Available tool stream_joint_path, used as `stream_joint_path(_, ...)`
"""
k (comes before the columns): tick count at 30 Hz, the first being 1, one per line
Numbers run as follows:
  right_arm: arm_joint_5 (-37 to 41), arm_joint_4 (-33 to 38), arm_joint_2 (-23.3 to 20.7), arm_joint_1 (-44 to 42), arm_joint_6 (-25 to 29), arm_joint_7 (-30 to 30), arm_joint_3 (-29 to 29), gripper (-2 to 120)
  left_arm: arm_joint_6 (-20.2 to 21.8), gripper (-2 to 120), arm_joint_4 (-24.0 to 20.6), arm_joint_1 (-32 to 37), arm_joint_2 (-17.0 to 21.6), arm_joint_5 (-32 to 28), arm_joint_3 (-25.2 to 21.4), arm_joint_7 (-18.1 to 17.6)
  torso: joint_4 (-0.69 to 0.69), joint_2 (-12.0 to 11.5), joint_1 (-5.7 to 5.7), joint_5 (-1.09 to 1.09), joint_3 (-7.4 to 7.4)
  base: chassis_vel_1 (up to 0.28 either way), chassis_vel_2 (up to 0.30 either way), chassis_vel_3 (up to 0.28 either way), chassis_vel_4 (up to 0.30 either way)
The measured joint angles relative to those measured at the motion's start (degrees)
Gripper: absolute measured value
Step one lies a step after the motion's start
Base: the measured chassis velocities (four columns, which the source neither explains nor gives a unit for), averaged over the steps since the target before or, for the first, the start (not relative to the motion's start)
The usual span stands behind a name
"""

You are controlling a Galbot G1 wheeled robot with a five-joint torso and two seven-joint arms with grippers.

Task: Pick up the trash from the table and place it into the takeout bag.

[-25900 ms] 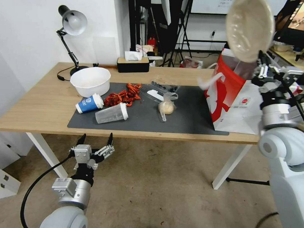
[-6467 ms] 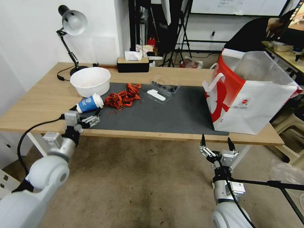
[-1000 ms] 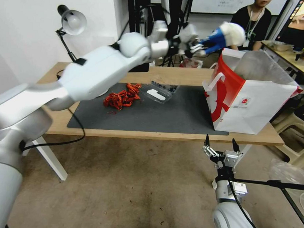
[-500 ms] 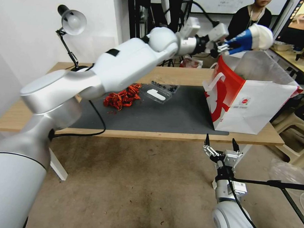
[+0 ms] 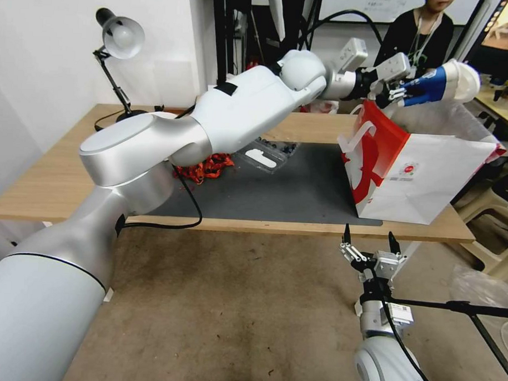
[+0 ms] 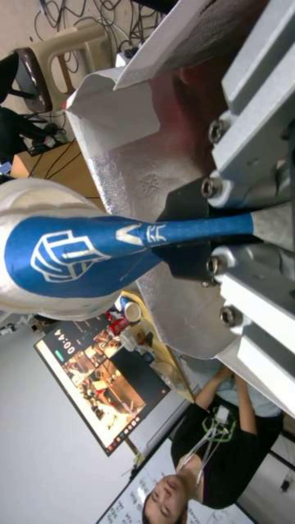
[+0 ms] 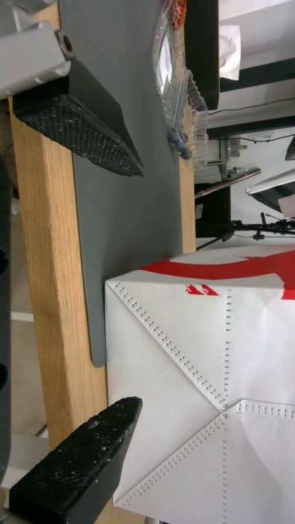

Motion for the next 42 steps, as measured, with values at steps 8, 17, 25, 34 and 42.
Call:
stream_joint_path(8, 0.0, 0.0, 0.1, 0.0, 0.1, 0.0, 0.0, 100, -0.1, 31, 0.0, 0.1, 0.1, -0.1, -0.1, -0.5, 0.0, 0.0, 0.0, 0.0, 0.0, 0.0, 0.0, 0.0, 0.0)
stream_joint_path(17, 0.0, 0.2, 0.1, -0.4, 0.2, 0.0, 0.2, 100, -0.2, 65, -1.5, 0.6, 0.2, -1.0, -1.5, -2.6, -0.01, 0.0, 0.0, 0.0, 0.0, 0.0, 0.0, 0.0, 0.0)
stream_joint_path(25, -0.1, 0.4, 0.3, -0.4, 0.2, 0.1, 0.2, 100, -0.3, 93, -6.4, 2.5, 4.8, -8.2, -2.3, -10.3, 0.0, 0.0, 0.01, -0.01, 0.0, 0.0, 0.0, 0.0, 0.0)
stream_joint_path(34, -0.3, 0.4, 0.3, -0.5, 0.2, 0.1, 0.1, 100, -0.2, 100, -11.7, 6.9, 13.3, -12.0, -4.9, -17.0, 0.01, 0.0, 0.0, -0.03, 0.0, 0.0, 0.0, 0.0, 0.0)
stream_joint_path(42, -0.3, 0.4, 0.2, -0.5, 0.1, 0.2, 0.3, 100, 1.5, 100, -18.0, 12.6, 19.1, -13.0, -9.6, -29.4, -0.01, 0.0, 0.0, -0.02, 0.0, 0.0, 0.0, 0.0, 0.0)
